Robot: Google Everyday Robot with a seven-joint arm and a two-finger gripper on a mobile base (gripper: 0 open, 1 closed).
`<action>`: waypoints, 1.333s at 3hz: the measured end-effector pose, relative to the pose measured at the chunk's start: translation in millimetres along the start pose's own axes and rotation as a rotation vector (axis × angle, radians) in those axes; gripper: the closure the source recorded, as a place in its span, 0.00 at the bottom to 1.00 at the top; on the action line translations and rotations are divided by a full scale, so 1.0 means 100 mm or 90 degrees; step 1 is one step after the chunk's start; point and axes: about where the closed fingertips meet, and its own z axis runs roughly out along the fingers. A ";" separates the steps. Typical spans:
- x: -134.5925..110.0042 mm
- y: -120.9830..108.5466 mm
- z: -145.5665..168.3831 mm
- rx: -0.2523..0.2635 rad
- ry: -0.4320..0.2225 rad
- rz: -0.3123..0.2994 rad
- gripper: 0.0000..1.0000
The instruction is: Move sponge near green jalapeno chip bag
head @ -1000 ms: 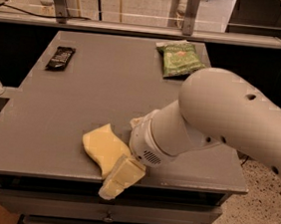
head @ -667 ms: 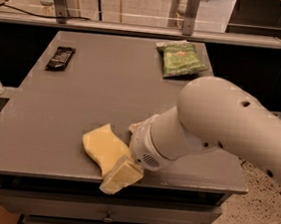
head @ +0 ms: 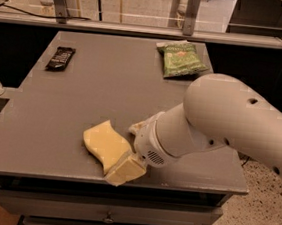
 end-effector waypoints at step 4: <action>-0.07 0.00 -0.09 0.000 0.000 0.000 0.94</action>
Offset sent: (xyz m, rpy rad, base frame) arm 0.0184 -0.0313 0.0622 0.1293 0.1064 0.0119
